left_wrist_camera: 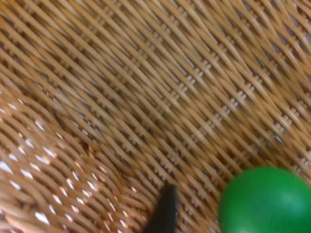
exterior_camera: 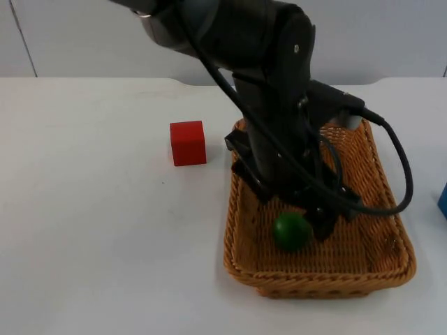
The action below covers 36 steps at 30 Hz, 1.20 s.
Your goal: Place all geometric objects except the red cube into the basket.
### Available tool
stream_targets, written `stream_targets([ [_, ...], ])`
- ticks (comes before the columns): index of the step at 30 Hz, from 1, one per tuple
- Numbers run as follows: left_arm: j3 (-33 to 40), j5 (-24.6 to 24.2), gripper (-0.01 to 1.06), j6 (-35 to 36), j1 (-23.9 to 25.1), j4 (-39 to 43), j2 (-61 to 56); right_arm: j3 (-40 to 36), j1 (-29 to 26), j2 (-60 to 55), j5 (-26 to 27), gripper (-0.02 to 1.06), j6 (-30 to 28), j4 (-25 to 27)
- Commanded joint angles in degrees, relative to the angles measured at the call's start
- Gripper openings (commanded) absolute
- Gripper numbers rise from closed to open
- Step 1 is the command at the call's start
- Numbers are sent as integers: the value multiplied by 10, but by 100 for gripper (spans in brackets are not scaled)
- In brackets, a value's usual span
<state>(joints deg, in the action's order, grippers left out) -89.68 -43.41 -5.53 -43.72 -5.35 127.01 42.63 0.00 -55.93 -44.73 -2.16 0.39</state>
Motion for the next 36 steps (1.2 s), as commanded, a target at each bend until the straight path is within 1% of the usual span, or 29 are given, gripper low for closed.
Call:
stream_targets([
  [1, -4, -10, 89, 4, -3, -8, -8, 2, -3, 2, 6, 103, -1, -4],
  [2, -4, -14, 92, 4, -3, -8, -14, 2, -3, 2, 6, 103, -1, -4],
  [4, -4, -17, 93, 4, -3, -8, -21, 2, -3, 2, 7, 103, -1, -1],
  [14, -4, -40, 93, 4, -3, -11, -104, 2, -3, 2, 6, 103, -1, -1],
  [16, -3, -45, 93, 9, -2, 6, -129, 2, -3, 2, 4, 103, -1, -4],
  [18, -3, -47, 93, 26, -2, 23, -140, 2, -3, 2, 4, 103, -1, -4],
  [21, -3, -48, 93, 31, -2, 25, -143, 2, -3, 2, 2, 103, -1, -4],
  [25, -3, -62, 93, 31, -2, 25, -144, 2, -3, 2, -2, 103, -1, -4],
  [31, 33, -71, 93, 30, 7, 45, -153, 2, -3, 2, -2, 103, -1, -4],
  [35, 111, -49, 93, 30, 54, 34, -196, 2, -3, 2, -4, 103, -1, -4],
  [36, 111, -49, 93, 30, 54, 34, -196, 2, -3, 2, -4, 103, -1, -4],
])
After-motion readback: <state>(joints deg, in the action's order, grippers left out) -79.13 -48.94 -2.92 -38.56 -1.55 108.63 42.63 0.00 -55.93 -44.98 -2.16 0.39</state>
